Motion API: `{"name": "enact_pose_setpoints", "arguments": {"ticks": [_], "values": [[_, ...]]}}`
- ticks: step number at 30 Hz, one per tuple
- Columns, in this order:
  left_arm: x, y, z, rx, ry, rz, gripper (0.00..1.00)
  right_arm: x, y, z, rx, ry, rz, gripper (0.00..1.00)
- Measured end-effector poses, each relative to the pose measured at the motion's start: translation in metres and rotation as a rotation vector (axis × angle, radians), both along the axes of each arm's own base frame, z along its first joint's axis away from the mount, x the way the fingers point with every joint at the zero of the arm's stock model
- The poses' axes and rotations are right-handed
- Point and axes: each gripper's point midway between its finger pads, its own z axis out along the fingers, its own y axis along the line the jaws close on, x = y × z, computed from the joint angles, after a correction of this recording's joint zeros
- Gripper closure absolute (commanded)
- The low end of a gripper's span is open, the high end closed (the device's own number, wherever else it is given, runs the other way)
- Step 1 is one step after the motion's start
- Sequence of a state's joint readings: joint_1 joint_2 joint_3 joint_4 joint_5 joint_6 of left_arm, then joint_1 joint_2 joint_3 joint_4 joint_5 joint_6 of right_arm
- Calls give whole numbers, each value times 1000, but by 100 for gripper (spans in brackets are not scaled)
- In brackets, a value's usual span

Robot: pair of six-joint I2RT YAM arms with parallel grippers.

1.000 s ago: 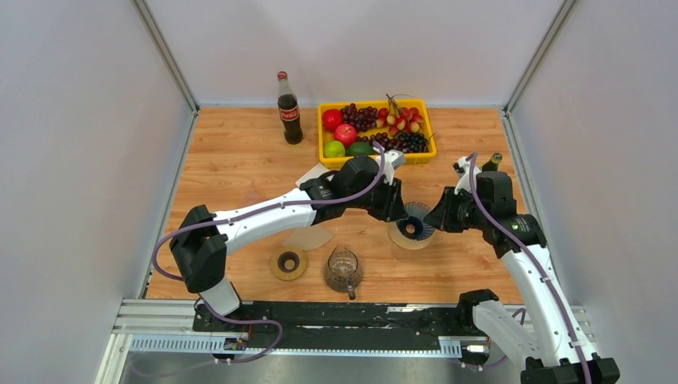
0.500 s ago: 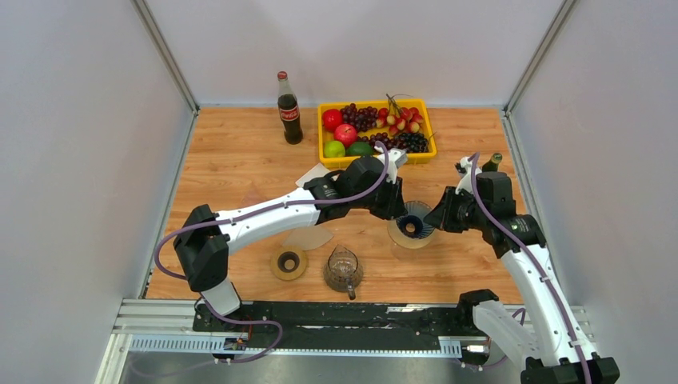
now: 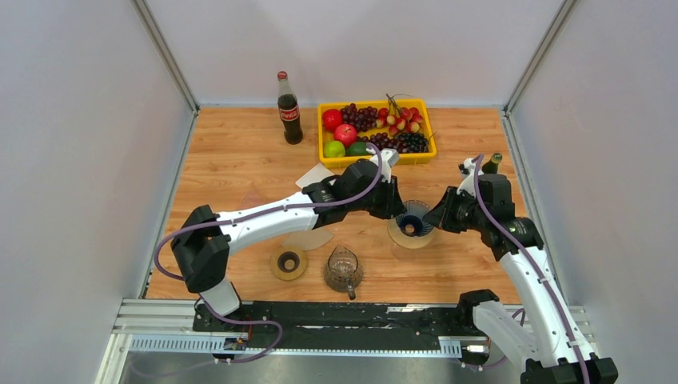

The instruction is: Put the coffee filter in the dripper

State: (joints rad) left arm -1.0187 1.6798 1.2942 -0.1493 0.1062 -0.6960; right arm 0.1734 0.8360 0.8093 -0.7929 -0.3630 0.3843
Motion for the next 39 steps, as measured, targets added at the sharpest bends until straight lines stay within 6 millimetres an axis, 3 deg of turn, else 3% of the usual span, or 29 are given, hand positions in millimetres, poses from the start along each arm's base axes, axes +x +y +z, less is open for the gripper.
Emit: {"name": "enact_pose_setpoints", "arguments": {"ticks": [6, 14, 32, 39], "values": [[1, 0, -2, -27, 12, 27, 100, 0, -1, -2, 2, 7, -12, 100], [3, -2, 6, -17, -2, 27, 97, 3, -1, 4, 0, -13, -11, 88], [8, -15, 8, 42, -60, -20, 75, -1, 3, 0, -16, 9, 60, 70], [-3, -19, -5, 81, -40, -60, 65, 0, 3, 4, -18, 15, 59, 61]]}}
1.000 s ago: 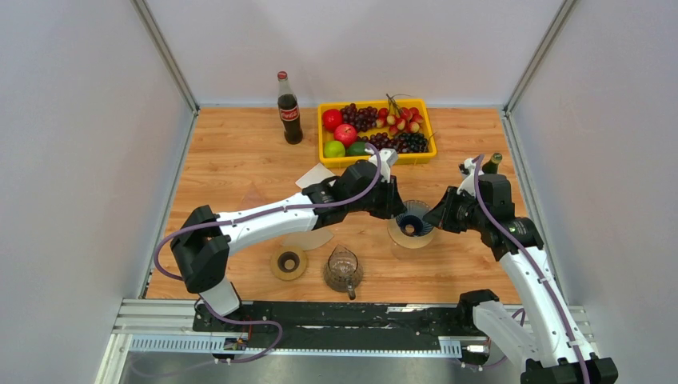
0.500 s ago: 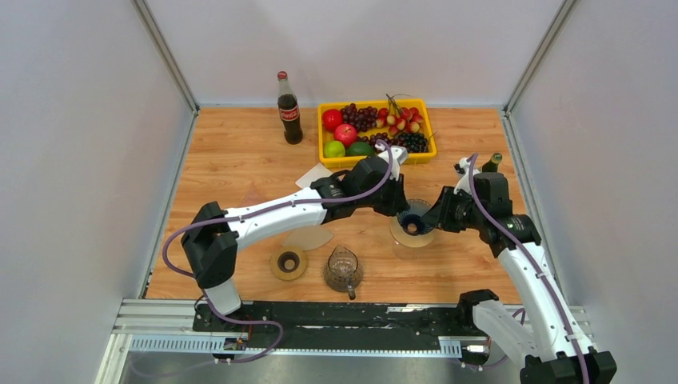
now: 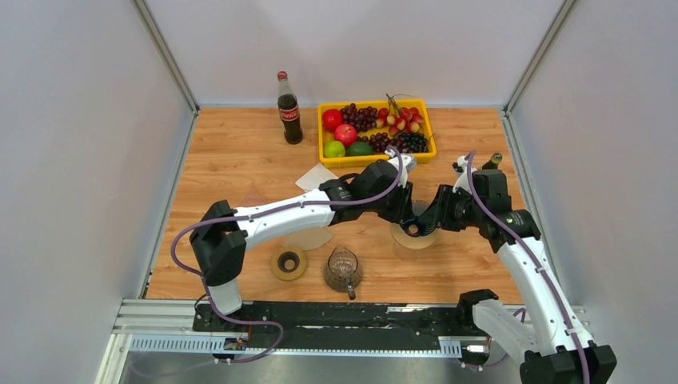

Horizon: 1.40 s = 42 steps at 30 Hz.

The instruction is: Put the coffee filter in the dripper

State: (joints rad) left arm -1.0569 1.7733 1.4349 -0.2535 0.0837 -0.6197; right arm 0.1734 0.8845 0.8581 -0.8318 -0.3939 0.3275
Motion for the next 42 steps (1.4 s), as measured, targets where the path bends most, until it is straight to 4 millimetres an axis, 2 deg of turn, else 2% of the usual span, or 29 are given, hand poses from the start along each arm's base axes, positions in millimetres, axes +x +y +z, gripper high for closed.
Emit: {"name": "enact_pose_setpoints", "arguments": {"ticks": [8, 11, 15, 16, 17, 19, 21, 24, 27, 31, 33, 35, 38, 42], "values": [[-4, -1, 1, 21, 0, -27, 49, 3, 0, 8, -1, -18, -4, 48], [-4, 0, 3, 34, -9, -27, 41, 4, -2, 12, -10, -24, -12, 37], [4, 5, 4, 64, -38, -6, 24, 7, -7, 20, -31, -44, -26, 20], [7, 7, 5, 72, -49, 2, 9, 7, -7, 22, -35, -49, -30, 17], [9, 8, 6, 76, -58, 8, 5, 7, -8, 24, -37, -54, -31, 12], [16, 12, 6, 97, -85, 26, 0, 8, -10, 31, -48, -71, -38, 2], [19, 15, 9, 98, -103, 37, 0, 10, -13, 38, -58, -92, -53, 0], [23, 17, 29, 68, -153, 52, 0, 11, -16, 55, -60, -146, -67, 0], [20, 25, 64, 5, -222, 63, 0, 12, -23, 71, -75, -221, -105, 0], [15, 54, 118, -82, -335, 119, 0, 10, -37, 87, -103, -308, -168, 0], [16, 73, 138, -109, -384, 169, 0, 9, -41, 93, -113, -332, -191, 0], [18, 92, 149, -121, -417, 223, 0, 9, -45, 97, -121, -353, -207, 0], [24, 118, 143, -102, -430, 299, 0, 10, -48, 100, -129, -367, -220, 0], [39, 155, 102, -19, -385, 398, 0, 13, -47, 97, -144, -361, -202, 0]]}}
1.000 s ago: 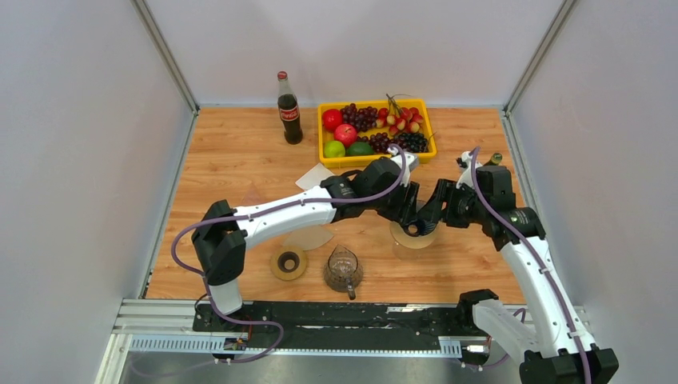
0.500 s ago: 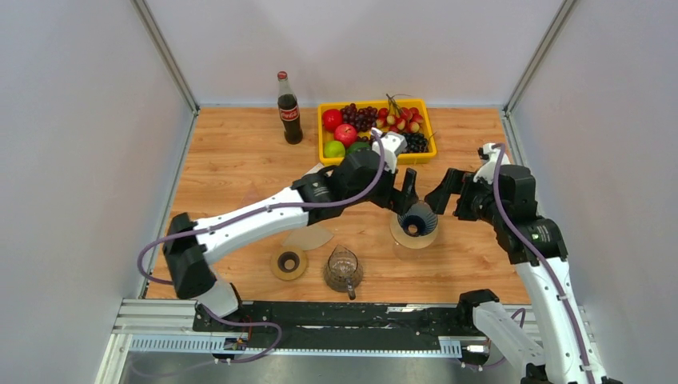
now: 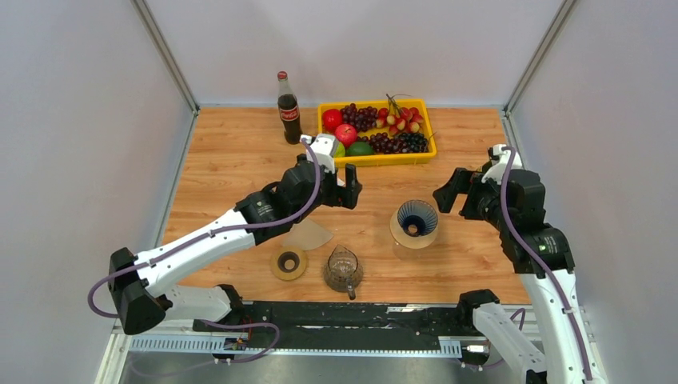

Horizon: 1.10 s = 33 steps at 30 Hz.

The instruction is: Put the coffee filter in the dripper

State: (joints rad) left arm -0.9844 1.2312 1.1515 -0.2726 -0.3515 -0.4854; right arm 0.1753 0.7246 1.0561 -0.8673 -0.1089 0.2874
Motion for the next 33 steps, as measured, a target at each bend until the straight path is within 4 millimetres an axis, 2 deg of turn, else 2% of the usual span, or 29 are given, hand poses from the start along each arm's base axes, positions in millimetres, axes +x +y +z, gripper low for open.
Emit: {"name": "enact_pose_setpoints", "arguments": {"ticks": [5, 11, 14, 15, 20, 23, 27, 33], "values": [[14, 45, -51, 72, 99, 127, 0, 7, 3, -2, -20, 0, 29, 0], [14, 83, -81, 80, 163, 221, 0, 17, 14, -2, -28, -6, 97, 0], [11, 99, -94, 76, 189, 255, 0, 22, 29, -2, -42, -7, 160, 0], [10, 103, -99, 74, 199, 264, 0, 24, 37, -4, -57, -6, 185, 0], [7, 128, -118, 87, 240, 324, 0, 32, 104, -9, -187, -25, 395, 0], [5, 133, -114, 82, 235, 335, 0, 49, 138, -20, -311, -62, 507, 0], [-2, 148, -98, 47, 197, 374, 0, 69, 177, -57, -529, -124, 708, 0], [-17, 188, -85, 31, 163, 516, 0, 81, 233, -101, -725, -253, 1070, 4]]}}
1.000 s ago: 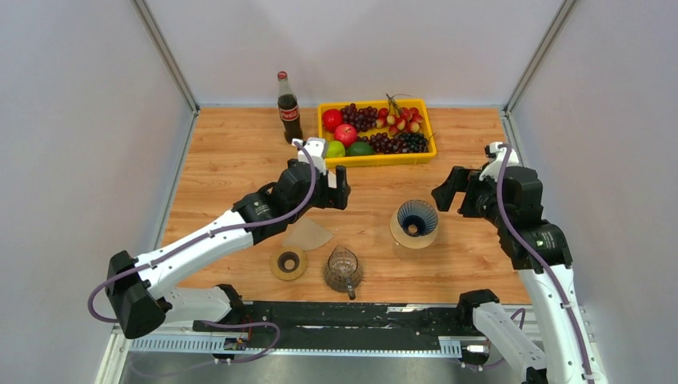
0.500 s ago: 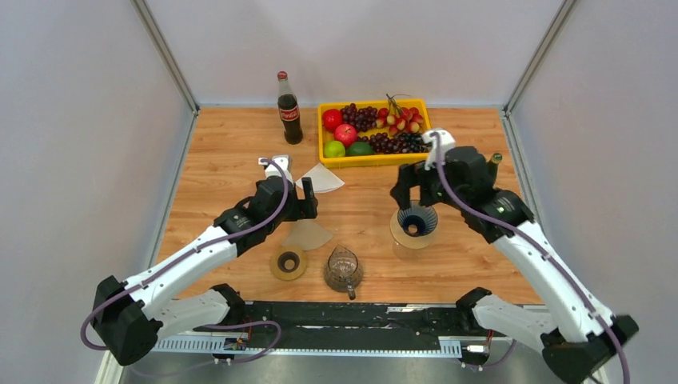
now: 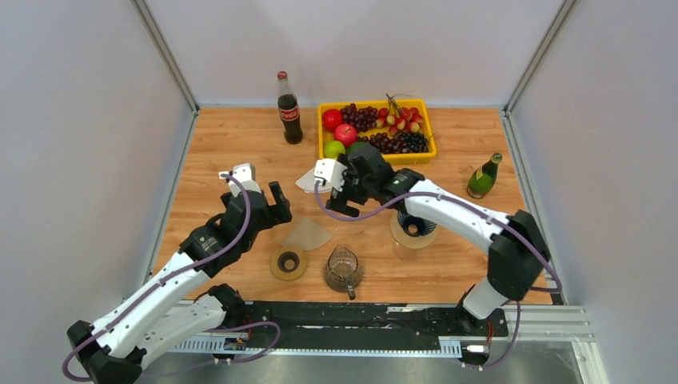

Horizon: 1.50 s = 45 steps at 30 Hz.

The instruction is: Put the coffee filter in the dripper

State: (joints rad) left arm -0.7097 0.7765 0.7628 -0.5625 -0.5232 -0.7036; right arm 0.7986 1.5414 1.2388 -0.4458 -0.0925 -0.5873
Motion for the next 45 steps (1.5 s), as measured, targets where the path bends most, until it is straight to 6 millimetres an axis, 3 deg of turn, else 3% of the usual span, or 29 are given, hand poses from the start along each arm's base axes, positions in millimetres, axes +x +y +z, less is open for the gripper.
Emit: {"name": "enact_pose_setpoints", "arguments": {"ticks": [6, 9, 15, 20, 30, 42, 45], "values": [[-19, 30, -5, 5, 14, 93, 0, 31, 47, -37, -94, -72, 228, 10], [-30, 42, -7, -10, 13, 122, 0, 41, 60, -61, -133, -69, 285, 16], [-44, 57, -7, -42, 4, 157, 0, 56, 73, -110, -207, -36, 322, 31], [-49, 61, -10, -47, 9, 167, 0, 73, 77, -131, -256, -45, 299, 38], [-53, 65, -21, -24, 38, 176, 0, 102, 75, -134, -320, -137, 230, 48], [-53, 66, -22, -21, 39, 176, 0, 114, 69, -139, -359, -202, 200, 75], [-53, 66, -22, -21, 39, 175, 0, 115, 69, -141, -358, -211, 193, 87]]}}
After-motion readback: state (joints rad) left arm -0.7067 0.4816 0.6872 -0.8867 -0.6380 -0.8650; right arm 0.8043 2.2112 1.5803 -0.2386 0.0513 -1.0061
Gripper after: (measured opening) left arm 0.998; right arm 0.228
